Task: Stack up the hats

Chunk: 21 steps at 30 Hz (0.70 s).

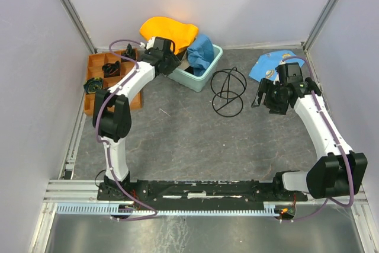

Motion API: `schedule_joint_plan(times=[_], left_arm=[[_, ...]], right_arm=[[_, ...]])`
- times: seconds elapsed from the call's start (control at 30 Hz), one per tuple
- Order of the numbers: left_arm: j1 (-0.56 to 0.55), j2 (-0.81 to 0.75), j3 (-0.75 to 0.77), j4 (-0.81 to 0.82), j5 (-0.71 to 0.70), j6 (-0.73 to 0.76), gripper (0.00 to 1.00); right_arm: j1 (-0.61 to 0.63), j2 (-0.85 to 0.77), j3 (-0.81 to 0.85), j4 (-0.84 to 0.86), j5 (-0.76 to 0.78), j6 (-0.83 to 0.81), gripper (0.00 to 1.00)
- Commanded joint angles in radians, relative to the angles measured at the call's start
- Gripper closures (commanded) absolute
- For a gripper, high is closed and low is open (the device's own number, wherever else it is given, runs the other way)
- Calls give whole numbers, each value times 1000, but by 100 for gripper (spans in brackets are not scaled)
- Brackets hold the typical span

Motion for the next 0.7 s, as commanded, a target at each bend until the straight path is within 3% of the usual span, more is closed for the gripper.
schedule_joint_plan(times=[0.0,0.1,0.2,0.37,0.57,0.67], left_arm=[[-2,9,26,-56,-11,63,46],[0,19,23,-67,-14,97,53],[3,45,63,-104,-22,139,67],[29,89,208,-201,-54,305,75],[126,206,457,-391,-57,473,75],[187,209,462,-405,-52,493,75]], right_arm=[[-1,-2,41,7,4,-13,17],[-2,6,45,15,-3,-11,16],[-1,13,52,17,-5,-12,16],[-1,27,59,13,-16,-17,16],[-1,38,63,6,-30,-29,16],[-1,50,80,-1,-39,-33,16]])
